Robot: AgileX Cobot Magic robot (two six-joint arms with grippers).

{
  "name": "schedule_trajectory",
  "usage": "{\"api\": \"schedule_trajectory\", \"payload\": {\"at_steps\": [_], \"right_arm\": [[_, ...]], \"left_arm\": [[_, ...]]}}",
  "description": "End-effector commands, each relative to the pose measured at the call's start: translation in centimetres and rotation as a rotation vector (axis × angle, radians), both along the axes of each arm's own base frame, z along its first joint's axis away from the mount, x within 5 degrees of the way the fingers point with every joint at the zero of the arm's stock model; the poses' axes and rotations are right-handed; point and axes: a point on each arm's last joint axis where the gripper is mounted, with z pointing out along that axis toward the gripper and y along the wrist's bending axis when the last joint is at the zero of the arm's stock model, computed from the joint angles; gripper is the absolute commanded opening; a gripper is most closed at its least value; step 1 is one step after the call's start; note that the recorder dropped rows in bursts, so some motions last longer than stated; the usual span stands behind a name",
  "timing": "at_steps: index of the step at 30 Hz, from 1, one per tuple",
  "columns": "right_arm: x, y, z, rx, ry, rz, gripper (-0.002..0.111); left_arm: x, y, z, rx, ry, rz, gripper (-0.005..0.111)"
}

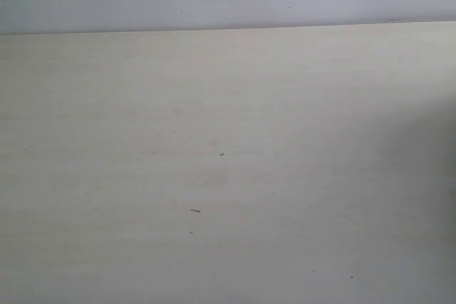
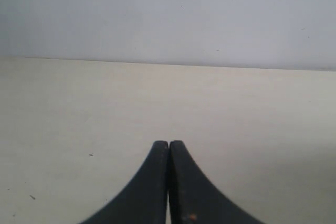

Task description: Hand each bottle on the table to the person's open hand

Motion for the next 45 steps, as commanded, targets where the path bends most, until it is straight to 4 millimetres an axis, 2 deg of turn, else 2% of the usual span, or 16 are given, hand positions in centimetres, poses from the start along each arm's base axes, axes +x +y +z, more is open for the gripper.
{"api": "schedule_trajectory", "payload": {"at_steps": [1, 3, 6, 10, 13, 17, 23, 29, 31, 43, 45], "right_arm": [[0.0, 0.0, -0.2, -0.008, -0.003, -0.004, 0.000], [0.0, 0.0, -0.2, -0.008, -0.003, -0.004, 0.000], [0.0, 0.0, -0.2, -0.008, -0.003, -0.004, 0.000], [0.0, 0.0, -0.2, -0.008, -0.003, -0.004, 0.000], [0.0, 0.0, -0.2, -0.008, -0.003, -0.004, 0.000], [0.0, 0.0, -0.2, -0.008, -0.003, -0.004, 0.000], [0.0, 0.0, -0.2, -0.008, -0.003, -0.004, 0.000], [0.0, 0.0, -0.2, -0.008, -0.003, -0.004, 0.000], [0.0, 0.0, -0.2, -0.008, -0.003, -0.004, 0.000], [0.0, 0.0, -0.2, -0.008, -0.003, -0.004, 0.000], [0.0, 0.0, -0.2, -0.008, -0.003, -0.004, 0.000]], "left_arm": [[-0.1, 0.3, -0.2, -0.110, 0.121, 0.006, 0.000], [0.0, 1.1, -0.5, -0.185, 0.209, 0.051, 0.000], [0.1, 2.9, -2.1, -0.292, 0.317, 0.161, 0.000], [-0.7, 6.0, -6.0, -0.400, 0.374, 0.368, 0.000], [-1.6, 7.3, -9.2, -0.459, 0.407, 0.480, 0.000], [-2.4, 8.4, -13.5, -0.515, 0.441, 0.604, 0.000], [-3.0, 9.1, -18.1, -0.567, 0.463, 0.718, 0.000], [-3.0, 9.2, -20.3, -0.558, 0.402, 0.726, 0.000], [-2.9, 9.1, -19.7, -0.585, 0.339, 0.695, 0.000], [-2.9, 9.1, -19.6, -0.577, 0.320, 0.701, 0.000], [-2.9, 9.2, -19.6, -0.532, 0.297, 0.706, 0.000]]}}
